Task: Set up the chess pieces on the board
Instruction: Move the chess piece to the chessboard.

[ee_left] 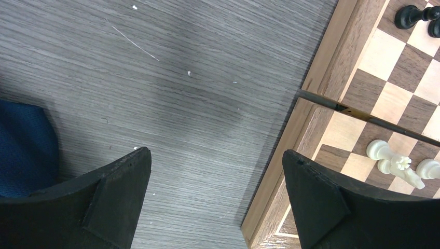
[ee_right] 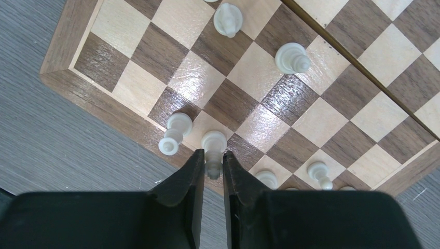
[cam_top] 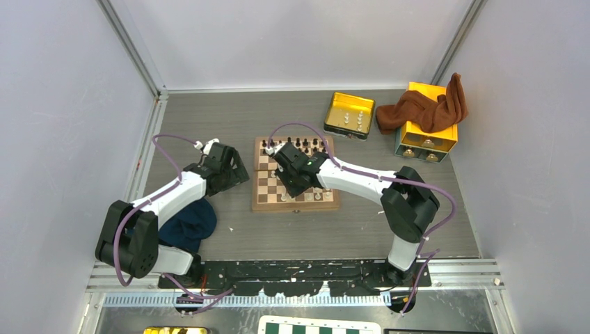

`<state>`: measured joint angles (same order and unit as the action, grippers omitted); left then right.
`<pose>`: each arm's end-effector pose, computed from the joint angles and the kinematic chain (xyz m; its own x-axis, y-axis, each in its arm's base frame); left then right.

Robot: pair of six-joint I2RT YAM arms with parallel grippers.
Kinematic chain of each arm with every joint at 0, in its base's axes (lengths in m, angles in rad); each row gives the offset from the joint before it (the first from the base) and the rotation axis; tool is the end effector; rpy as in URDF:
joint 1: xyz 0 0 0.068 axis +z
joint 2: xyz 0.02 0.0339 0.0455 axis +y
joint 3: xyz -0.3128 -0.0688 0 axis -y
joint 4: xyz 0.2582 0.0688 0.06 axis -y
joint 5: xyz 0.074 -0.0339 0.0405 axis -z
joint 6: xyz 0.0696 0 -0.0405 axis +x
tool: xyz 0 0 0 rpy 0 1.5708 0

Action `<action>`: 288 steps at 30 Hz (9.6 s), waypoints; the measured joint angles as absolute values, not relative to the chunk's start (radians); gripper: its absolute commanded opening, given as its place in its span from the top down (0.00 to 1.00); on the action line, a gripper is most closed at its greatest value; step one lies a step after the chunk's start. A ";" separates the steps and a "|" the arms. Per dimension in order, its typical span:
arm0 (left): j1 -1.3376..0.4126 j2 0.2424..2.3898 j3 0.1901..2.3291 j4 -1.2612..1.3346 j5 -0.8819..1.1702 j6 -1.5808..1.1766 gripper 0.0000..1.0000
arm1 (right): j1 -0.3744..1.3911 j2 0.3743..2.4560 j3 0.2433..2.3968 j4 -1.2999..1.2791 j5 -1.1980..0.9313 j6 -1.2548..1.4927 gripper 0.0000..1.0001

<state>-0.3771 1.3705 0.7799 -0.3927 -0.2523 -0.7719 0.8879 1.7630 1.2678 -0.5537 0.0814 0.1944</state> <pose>0.2705 -0.0884 0.2084 -0.7135 -0.4439 -0.5421 -0.3764 0.8954 -0.2377 0.2612 0.3121 0.2264 -0.6812 -0.5322 -0.5027 -0.6278 0.7779 0.0271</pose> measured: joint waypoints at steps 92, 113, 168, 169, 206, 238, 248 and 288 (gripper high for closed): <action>-0.377 1.386 0.786 -0.392 -0.249 -0.777 0.03 | 0.873 1.745 1.268 -0.622 0.118 0.194 0.69; -0.377 1.385 0.786 -0.392 -0.243 -0.776 0.03 | 0.873 1.745 1.359 -0.654 0.113 0.188 0.66; -0.350 1.369 0.802 -0.394 -0.255 -0.765 0.00 | 0.866 1.711 1.515 -0.648 0.038 0.107 0.21; -0.349 1.365 0.802 -0.395 -0.256 -0.762 0.00 | 0.866 1.710 1.510 -0.644 0.038 0.107 0.21; -0.319 1.324 0.802 -0.398 -0.260 -0.751 0.00 | 0.867 1.789 1.361 -0.598 -0.071 0.139 0.14; -0.302 1.324 0.796 -0.397 -0.245 -0.749 0.00 | 0.891 1.853 1.397 -0.631 -0.063 0.133 0.77; -0.298 1.330 0.796 -0.394 -0.237 -0.747 0.00 | 0.896 1.864 1.417 -0.642 -0.055 0.131 0.95; -0.294 1.343 0.796 -0.393 -0.222 -0.748 0.01 | 0.897 1.851 1.404 -0.660 -0.016 0.129 0.99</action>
<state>-0.2939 1.3434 0.7956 -0.3935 -0.2218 -0.7475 0.8967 1.8515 1.4044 -0.6601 -0.0162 0.1291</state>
